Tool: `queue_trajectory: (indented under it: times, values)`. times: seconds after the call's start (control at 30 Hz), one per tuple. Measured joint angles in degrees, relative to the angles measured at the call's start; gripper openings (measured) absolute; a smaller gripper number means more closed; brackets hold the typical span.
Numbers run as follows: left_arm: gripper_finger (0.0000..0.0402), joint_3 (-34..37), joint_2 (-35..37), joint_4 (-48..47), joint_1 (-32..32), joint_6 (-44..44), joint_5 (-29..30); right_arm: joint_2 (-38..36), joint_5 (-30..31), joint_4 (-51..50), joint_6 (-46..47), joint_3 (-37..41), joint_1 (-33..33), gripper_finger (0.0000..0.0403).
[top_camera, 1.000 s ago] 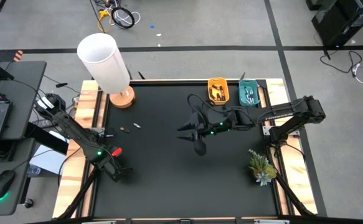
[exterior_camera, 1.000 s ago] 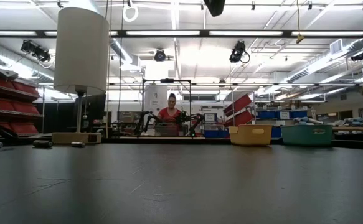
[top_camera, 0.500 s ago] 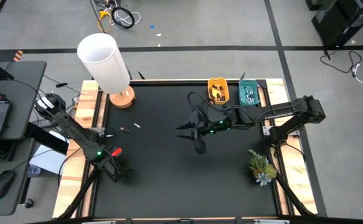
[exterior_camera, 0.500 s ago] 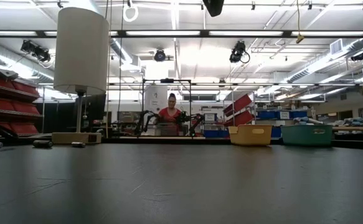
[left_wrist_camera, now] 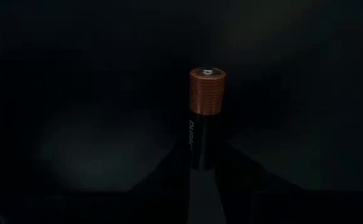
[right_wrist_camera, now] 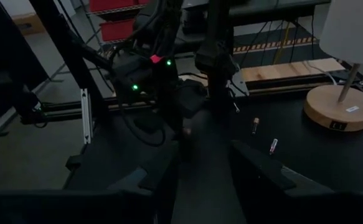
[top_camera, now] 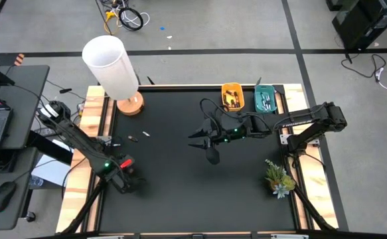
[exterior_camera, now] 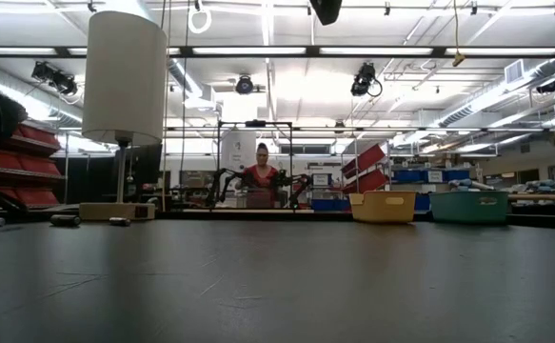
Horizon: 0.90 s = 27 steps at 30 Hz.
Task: Sort batteries
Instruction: Put the bottom black battery into the yellow bin
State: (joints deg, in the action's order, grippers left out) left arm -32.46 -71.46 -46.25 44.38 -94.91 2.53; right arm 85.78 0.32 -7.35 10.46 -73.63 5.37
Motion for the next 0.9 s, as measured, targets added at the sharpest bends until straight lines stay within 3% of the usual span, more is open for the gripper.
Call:
queue_trajectory:
  times: [0.37,0.63,0.77,0.9]
  values:
    - [0.0068,-4.3,0.1,-1.4,0.1,0.6,9.2,0.0,-0.4,0.0,-0.1,0.0,0.0,0.0151]
    - [0.0069,-10.7,0.2,-1.0,0.1,10.9,21.3,0.7,-0.5,-0.7,-0.2,0.0,-0.2,0.0151]
    - [0.0069,-12.8,0.2,0.6,-0.9,18.3,27.3,4.6,-0.7,-0.2,-3.0,0.0,-0.3,0.0151]
    - [0.0070,-14.1,0.2,2.3,-4.1,22.9,31.3,10.4,-6.5,4.2,-3.1,0.0,-0.6,0.0151]
